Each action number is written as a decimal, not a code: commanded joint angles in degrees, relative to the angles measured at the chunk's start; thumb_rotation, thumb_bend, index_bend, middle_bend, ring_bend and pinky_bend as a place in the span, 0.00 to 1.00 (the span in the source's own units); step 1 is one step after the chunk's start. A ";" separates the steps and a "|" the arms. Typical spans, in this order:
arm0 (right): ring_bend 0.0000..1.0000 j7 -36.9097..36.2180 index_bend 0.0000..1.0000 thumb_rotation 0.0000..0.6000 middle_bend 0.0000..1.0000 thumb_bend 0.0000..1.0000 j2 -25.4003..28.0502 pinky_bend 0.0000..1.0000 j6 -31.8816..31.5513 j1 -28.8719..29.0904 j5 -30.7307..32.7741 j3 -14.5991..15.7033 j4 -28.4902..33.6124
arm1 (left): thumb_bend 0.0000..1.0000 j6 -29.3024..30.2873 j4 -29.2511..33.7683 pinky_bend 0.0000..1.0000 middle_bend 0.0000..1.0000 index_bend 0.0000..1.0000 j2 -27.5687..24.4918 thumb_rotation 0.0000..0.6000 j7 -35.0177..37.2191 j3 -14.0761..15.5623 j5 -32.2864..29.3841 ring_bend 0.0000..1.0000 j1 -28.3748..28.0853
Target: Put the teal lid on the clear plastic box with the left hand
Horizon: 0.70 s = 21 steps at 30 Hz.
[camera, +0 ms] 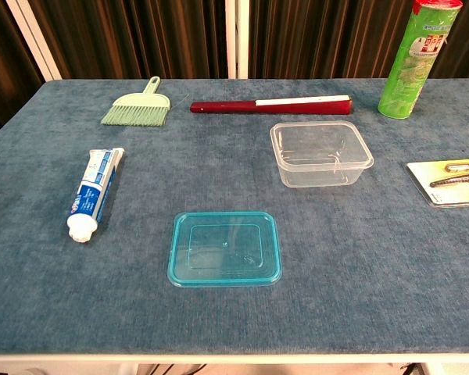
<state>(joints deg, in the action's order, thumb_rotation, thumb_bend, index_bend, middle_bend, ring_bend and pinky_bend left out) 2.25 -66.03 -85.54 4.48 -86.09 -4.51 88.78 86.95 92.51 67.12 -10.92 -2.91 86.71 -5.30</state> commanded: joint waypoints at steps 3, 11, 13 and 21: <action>0.00 0.82 0.00 1.00 0.10 0.09 -0.01 0.00 1.95 1.17 0.64 -0.36 0.22 | 0.00 -0.95 -0.32 0.00 0.00 0.05 0.54 1.00 -0.24 0.14 -0.50 0.00 -0.29; 0.00 -0.25 0.00 1.00 0.10 0.09 -0.66 0.00 6.72 4.64 0.78 -1.01 -1.00 | 0.00 -1.04 0.72 0.00 0.00 0.05 0.35 1.00 -0.96 0.04 -0.52 0.00 -0.52; 0.00 -1.23 0.00 1.00 0.10 0.09 -1.22 0.00 9.37 6.38 1.19 -1.36 -2.35 | 0.00 -1.09 0.93 0.00 0.00 0.05 0.31 1.00 -1.11 0.00 -0.42 0.00 -0.65; 0.00 -2.61 0.00 1.00 0.10 0.09 -7.35 0.00 18.63 15.41 0.71 -3.50 -9.34 | 0.00 -1.18 1.49 0.00 0.00 0.05 0.45 1.00 -1.63 0.05 0.06 0.00 -0.99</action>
<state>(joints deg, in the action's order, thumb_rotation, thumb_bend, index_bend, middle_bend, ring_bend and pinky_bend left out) -0.04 -71.30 -69.26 17.44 -85.13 -7.17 81.38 85.78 94.00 67.56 -12.55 -2.85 86.77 -6.28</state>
